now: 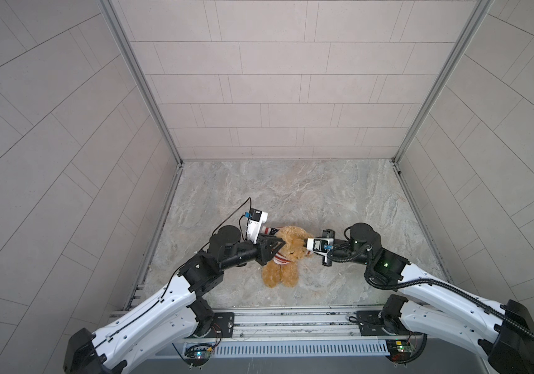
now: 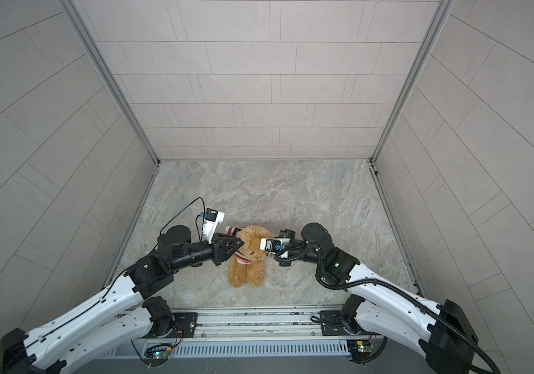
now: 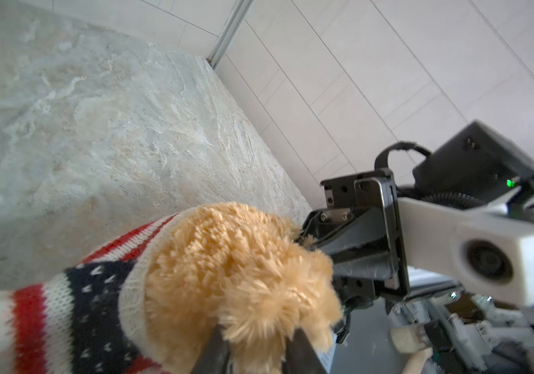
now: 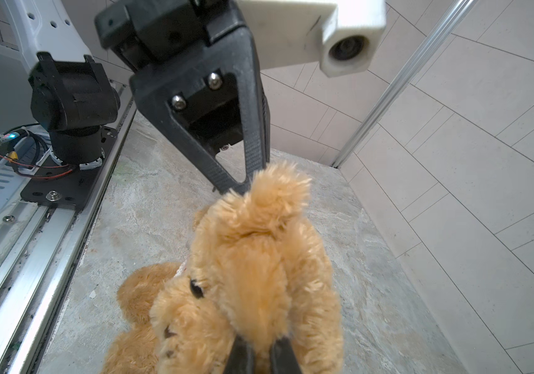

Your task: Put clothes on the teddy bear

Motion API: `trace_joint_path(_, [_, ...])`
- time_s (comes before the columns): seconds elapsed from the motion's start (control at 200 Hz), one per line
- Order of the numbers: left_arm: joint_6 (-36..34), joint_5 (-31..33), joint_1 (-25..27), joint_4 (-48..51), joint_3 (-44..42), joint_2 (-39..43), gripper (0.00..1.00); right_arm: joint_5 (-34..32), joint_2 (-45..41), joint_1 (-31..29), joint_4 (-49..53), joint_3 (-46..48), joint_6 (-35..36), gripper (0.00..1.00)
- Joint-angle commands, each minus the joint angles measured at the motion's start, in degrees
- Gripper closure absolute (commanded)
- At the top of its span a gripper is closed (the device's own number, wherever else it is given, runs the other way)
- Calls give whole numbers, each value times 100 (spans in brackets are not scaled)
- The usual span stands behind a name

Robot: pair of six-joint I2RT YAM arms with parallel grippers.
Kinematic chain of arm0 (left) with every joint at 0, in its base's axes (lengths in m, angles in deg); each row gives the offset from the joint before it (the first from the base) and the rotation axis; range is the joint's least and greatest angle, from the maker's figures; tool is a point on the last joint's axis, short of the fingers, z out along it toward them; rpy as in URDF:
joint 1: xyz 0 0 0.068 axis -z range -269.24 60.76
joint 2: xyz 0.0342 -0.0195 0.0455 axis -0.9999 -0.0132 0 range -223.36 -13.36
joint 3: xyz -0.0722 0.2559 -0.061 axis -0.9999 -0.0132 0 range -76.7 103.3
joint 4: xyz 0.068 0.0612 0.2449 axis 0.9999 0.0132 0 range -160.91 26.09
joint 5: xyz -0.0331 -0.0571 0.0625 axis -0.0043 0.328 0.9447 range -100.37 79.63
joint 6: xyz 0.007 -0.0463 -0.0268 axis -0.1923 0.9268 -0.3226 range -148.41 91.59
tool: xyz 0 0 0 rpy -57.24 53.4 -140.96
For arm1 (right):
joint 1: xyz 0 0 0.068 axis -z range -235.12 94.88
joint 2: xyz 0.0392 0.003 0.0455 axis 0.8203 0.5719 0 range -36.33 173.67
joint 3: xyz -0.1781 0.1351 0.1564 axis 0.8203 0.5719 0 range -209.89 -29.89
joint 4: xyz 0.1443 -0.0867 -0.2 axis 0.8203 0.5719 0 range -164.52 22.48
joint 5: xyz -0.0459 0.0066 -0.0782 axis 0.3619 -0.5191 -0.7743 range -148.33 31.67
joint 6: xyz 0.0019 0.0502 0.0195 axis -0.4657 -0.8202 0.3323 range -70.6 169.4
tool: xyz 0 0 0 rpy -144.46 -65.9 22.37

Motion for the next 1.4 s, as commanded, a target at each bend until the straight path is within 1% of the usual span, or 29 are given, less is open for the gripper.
trace_joint_path(0.0, [-24, 151, 44, -236, 222, -31, 93, 119, -88, -18, 45, -204, -2, 100])
trace_joint_path(0.04, [0, 210, 37, -249, 233, -43, 100, 80, -88, -13, 52, -228, -61, 100])
trace_joint_path(0.12, [-4, 366, -65, -152, 277, -53, 100, -189, -74, -19, -18, -233, -240, 100])
trace_joint_path(0.18, [50, 322, -342, -103, 323, -86, 100, -382, -43, -14, 21, -280, -303, 90])
trace_joint_path(0.245, [118, 251, -769, -24, 405, -138, 100, -695, -32, -13, 74, -344, -497, 78])
trace_joint_path(0.31, [7, 265, -1145, 241, 653, -265, 100, -1003, -79, 0, 74, -369, -744, 67])
trace_joint_path(0.375, [-185, 535, -1418, 617, 1020, -457, 100, -1191, -140, 15, 90, -369, -1004, 60])
trace_joint_path(0.415, [-294, 738, -1477, 794, 1254, -566, 100, -1354, -200, 22, 99, -371, -1263, 53])
trace_joint_path(0.42, [-316, 761, -1569, 813, 1282, -581, 100, -1373, -204, 22, 100, -371, -1282, 52])
trace_joint_path(0.461, [-456, 1058, -1708, 972, 1512, -662, 100, -1503, -277, 28, 146, -371, -1521, 47])
trace_joint_path(0.521, [-650, 1529, -1718, 1196, 1840, -776, 100, -1722, -384, 31, 299, -584, -1866, 46])
trace_joint_path(0.566, [-745, 1786, -1717, 1260, 2018, -855, 100, -2091, -481, 45, 471, -638, -2269, 45])
trace_joint_path(0.671, [-717, 2179, -1709, 1049, 1995, -1032, 100, -2548, -483, 237, 1019, -843, -3223, 44])
trace_joint_path(0.746, [-608, 2425, -1586, 722, 1700, -1267, 100, -3013, -275, 397, 1500, -1008, -3894, 44])
trace_joint_path(0.781, [-499, 2529, -1564, 486, 1483, -1373, 100, -3047, -146, 495, 1619, -1030, -4148, 44])
trace_joint_path(0.791, [-464, 2539, -1415, 418, 1420, -1408, 100, -3033, -112, 525, 1645, -1030, -4229, 44])
trace_joint_path(0.816, [-388, 2600, -1281, 220, 1265, -1485, 100, -2986, 8, 607, 1676, -1015, -4426, 44])
trace_joint_path(0.876, [-166, 2850, -945, -161, 878, -1666, 100, -2722, 262, 838, 1676, -949, -4854, 44])
trace_joint_path(0.941, [196, 2886, -617, -820, 424, -1856, 100, -2341, 418, 1004, 1543, -866, -5138, 44])
trace_joint_path(0.986, [508, 2929, -391, -1415, 48, -2000, 100, -1873, 445, 1094, 1167, -683, -5287, 43])
trace_joint_path(1.051, [813, 3146, -42, -1841, -251, -2239, 100, -1507, 500, 1174, 661, -441, -5513, 42])
trace_joint_path(1.121, [1025, 3488, 404, -2112, -420, -2473, 100, -1254, 723, 1270, 461, -437, -5684, 41])
trace_joint_path(1.131, [1064, 3525, 453, -2161, -447, -2518, 100, -1164, 785, 1278, 388, -278, -5729, 42])
trace_joint_path(1.186, [1263, 3635, 723, -2386, -554, -2740, 100, -754, 926, 1329, -31, -66, -5893, 45])
trace_joint_path(1.226, [1374, 3693, 898, -2469, -599, -2903, 100, -612, 951, 1339, -379, 136, -5917, 46])
trace_joint_path(1.266, [1456, 3751, 1060, -2503, -651, -3038, 100, -638, 907, 1358, -397, 249, -5895, 46])
trace_joint_path(1.312, [1559, 3842, 1213, -2540, -751, -3136, 99, -790, 815, 1367, -113, 262, -5746, 46])
trace_joint_path(1.372, [1668, 3972, 1384, -2553, -899, -3179, 95, -970, 710, 1358, 315, 205, -5481, 46])
trace_joint_path(1.397, [1705, 4005, 1437, -2540, -963, -3168, 91, -1035, 674, 1358, 497, 191, -5382, 46])
